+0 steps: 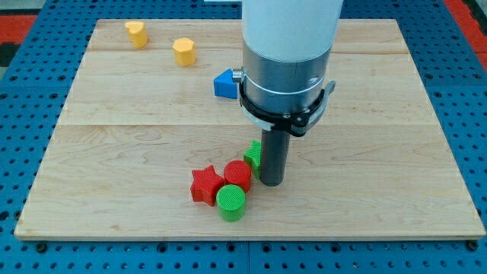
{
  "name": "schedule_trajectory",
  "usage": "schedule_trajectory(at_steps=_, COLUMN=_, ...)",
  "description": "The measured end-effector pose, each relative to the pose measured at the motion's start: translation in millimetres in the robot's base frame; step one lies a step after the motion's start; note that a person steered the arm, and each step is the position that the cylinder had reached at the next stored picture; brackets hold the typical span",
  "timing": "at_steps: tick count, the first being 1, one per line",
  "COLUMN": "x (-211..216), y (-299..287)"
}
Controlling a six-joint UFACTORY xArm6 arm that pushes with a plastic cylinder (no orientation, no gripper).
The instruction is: Place the cube below the hexagon
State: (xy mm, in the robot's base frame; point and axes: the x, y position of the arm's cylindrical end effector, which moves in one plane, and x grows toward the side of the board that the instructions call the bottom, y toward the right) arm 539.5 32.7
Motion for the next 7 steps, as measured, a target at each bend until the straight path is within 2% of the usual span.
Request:
schedule_trajectory(at_steps=1, x=-6, y=40)
schedule_trajectory(at_steps=2, x=-52, y=70)
schedule_trajectory(at_steps=3, x=-89, y=70)
schedule_trajectory(at_steps=5, x=-96, y=15)
schedule_trajectory(at_steps=7, x=-125, y=-20)
